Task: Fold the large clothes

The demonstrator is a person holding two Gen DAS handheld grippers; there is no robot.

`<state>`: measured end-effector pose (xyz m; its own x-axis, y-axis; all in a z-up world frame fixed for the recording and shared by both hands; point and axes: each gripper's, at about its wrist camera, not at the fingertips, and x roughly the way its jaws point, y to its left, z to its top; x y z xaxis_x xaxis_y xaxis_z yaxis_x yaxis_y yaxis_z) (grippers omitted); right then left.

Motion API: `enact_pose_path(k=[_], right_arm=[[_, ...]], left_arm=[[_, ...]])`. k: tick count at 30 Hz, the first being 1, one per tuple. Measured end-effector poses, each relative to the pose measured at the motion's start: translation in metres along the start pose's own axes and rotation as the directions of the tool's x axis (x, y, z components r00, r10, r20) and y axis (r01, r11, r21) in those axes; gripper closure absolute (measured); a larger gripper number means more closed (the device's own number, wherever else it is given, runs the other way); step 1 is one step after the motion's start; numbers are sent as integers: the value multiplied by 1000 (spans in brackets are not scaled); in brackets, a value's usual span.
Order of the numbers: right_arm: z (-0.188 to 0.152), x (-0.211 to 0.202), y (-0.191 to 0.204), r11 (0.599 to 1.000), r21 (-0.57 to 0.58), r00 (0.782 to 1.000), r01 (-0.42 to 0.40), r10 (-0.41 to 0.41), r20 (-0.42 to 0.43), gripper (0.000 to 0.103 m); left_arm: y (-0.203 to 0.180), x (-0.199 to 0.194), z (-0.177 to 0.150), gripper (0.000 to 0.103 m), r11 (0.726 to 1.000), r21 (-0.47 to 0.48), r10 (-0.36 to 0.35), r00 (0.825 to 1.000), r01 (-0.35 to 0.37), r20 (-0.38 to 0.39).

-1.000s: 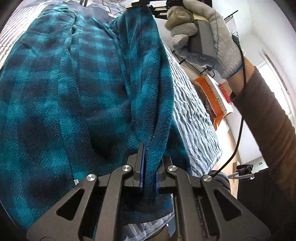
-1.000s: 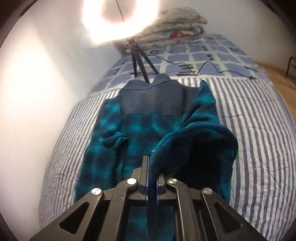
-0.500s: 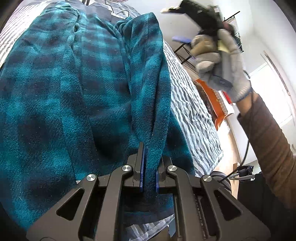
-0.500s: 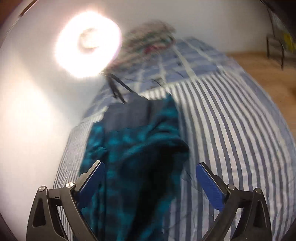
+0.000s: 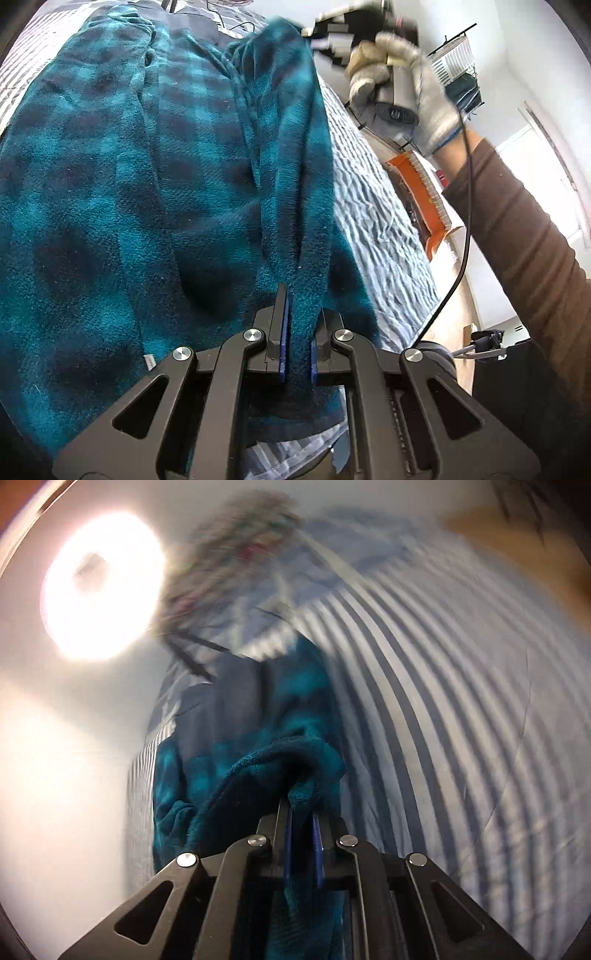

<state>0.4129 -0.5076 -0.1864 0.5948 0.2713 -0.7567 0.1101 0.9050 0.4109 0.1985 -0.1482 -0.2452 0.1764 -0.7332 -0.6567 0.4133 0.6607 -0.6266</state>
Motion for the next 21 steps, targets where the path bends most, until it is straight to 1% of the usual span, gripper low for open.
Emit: enact_pose_path(k=[1,3,4,5,6,8,10,12,14,17,19,20,21], right_arm=[[3,-3,17,998,-65,1000,28,-27,10,97],[5,0,60,970,-213,993,116,-115,18,97],[4,6,75,952,-268,988,150,-151,16,97],[0,16,96,921,-339,980,192,-197,19,97],[-4,26,112,895,-389,973,218,-229,18,97],[-12,50,135,856,-452,961,250,-275,10,97],[-18,74,151,829,-491,951,267,-309,-6,97],[-27,96,168,811,-522,947,262,-321,-24,97],[-36,110,174,801,-539,943,259,-330,-38,97],[-45,130,176,811,-532,942,242,-328,-71,97],[-49,139,168,837,-503,945,215,-308,-108,97],[-50,144,163,857,-481,949,184,-282,-140,97],[-48,145,159,872,-461,953,166,-261,-151,96]], left_arm=[[-1,0,0,97,1000,1,-6,1000,6,-1],[-3,1,-1,97,1000,5,-9,1000,9,-4],[-4,3,-2,97,1000,9,-5,1000,5,-7],[-4,3,-2,97,1000,11,0,1000,1,-9],[-5,4,-2,97,1000,8,3,1000,-3,-10],[-3,4,-3,97,1000,-1,3,1000,-3,-11],[-2,3,-3,97,1000,-1,7,1000,-7,-8],[-1,3,-3,97,1000,-5,11,1000,-12,-8],[3,1,-4,97,1000,-17,10,1000,-10,-8],[5,-1,-4,97,1000,-26,12,1000,-12,-6],[5,-4,-4,97,1000,-25,18,1000,-18,-3],[6,-4,-5,97,999,-27,19,1000,-19,-4],[7,-5,-5,97,999,-29,19,1000,-20,-5]])
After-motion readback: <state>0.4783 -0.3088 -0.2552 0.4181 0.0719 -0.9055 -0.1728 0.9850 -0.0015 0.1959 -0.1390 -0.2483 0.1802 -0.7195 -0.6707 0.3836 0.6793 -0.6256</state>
